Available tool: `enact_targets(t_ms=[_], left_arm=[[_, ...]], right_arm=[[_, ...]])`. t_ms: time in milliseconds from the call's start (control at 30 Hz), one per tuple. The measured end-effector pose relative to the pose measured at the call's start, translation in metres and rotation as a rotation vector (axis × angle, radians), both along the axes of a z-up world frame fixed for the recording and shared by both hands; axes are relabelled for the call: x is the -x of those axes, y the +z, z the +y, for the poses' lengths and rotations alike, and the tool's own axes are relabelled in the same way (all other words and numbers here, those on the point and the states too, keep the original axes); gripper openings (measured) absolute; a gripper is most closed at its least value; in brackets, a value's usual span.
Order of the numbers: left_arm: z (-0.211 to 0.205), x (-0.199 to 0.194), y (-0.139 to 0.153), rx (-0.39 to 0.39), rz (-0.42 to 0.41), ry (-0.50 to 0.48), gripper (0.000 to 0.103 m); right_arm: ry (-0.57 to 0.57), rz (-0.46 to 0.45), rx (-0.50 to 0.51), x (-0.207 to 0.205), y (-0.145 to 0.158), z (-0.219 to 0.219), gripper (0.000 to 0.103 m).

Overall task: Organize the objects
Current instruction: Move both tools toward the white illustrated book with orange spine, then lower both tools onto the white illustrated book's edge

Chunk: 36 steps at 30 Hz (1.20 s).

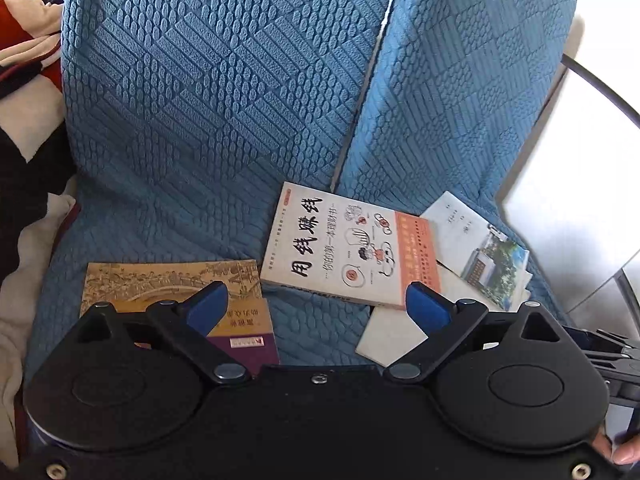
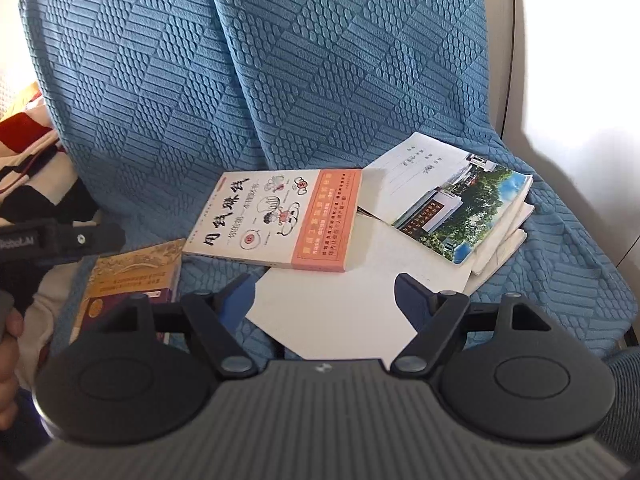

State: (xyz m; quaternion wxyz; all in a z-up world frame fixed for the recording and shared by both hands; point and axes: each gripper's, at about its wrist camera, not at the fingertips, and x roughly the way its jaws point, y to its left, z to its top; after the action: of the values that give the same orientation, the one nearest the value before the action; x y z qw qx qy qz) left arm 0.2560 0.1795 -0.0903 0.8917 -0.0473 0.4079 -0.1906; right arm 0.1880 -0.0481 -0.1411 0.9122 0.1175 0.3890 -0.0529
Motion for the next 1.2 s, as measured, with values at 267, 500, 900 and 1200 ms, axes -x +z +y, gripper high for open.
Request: enact_targets(t_ms=[267,500,900,1200], left_arm=[[-0.007,-0.044,-0.017,0.024,0.078,-0.033,0.093],[-0.005,-0.073,-0.029,0.069,0.14,-0.058,0.074],[-0.004,-0.121,-0.056,0.15,0.239,-0.026,0.049],[-0.017,-0.148,-0.082,0.131,0.313,-0.025,0.049]], right_arm=[[0.014,0.061,-0.105,-0.032,-0.02,-0.018,0.078],[0.007,0.065,-0.127,-0.053,-0.031,-0.027,0.069],[-0.071,0.152,-0.289,-0.082,-0.058,-0.042,0.032],[-0.154,0.164,-0.306,-0.108,-0.064,-0.063,0.032]])
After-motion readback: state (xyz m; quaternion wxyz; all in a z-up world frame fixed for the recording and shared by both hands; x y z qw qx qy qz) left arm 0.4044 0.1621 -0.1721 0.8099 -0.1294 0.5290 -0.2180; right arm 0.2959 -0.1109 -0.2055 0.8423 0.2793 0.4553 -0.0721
